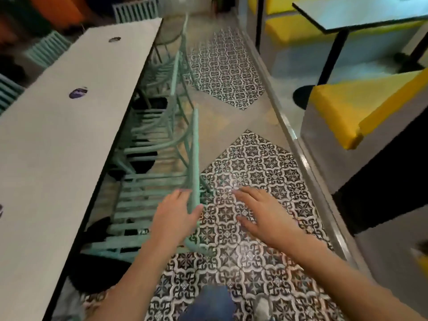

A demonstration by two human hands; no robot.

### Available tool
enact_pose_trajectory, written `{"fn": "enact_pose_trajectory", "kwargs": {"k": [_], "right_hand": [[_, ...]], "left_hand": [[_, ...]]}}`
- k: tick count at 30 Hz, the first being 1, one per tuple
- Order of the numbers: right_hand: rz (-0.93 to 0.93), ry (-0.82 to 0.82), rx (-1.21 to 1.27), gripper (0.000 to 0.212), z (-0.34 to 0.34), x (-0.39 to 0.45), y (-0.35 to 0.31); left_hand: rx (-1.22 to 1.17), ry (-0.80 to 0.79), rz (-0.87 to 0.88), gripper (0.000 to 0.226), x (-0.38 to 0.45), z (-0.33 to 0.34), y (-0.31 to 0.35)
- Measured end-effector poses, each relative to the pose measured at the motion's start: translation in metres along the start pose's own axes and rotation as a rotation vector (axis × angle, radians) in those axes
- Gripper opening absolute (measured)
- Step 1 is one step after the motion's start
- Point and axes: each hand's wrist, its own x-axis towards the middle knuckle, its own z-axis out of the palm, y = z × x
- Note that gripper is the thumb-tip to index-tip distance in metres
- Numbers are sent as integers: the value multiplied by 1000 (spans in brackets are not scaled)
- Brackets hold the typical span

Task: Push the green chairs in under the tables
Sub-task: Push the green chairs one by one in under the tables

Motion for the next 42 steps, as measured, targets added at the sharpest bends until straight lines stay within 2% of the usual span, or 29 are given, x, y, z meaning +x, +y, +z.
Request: {"fn": "enact_pose_trajectory", "kwargs": {"k": [4,9,16,21,24,26,31,34,38,40,42], "right_hand": [[-153,-63,-27,62,-16,93,32],[-315,-165,-73,63,-6,208,58],[-590,-367,-90,66,7,346,60],[-825,-495,-142,67,18,418,55],[-994,-587,-191,63,31,457,55],[-1115,-656,-202,61,41,477,58],[-1253,-848,-383,67,44,517,71],[-1279,-830,-458,72,34,541,82],[-1331,-670,-571,115,36,567,87],[-1338,-646,-571,114,42,570,87],[-1354,-625,-566,95,43,567,88]], "left_hand": [[-3,10,-100,56,65,13,11],[-58,-31,-202,55,134,47,10],[-182,-35,-406,52,217,56,-11],[-167,-37,-566,62,241,47,-18],[-174,-27,-720,58,240,59,-17],[-186,-56,-837,55,233,61,-6],[-300,-68,-1061,51,213,61,43],[-339,-46,-1173,55,203,80,62],[-324,-9,-1289,61,192,101,61],[-309,-15,-1306,52,192,96,61],[-290,-43,-1300,38,193,90,61]]}}
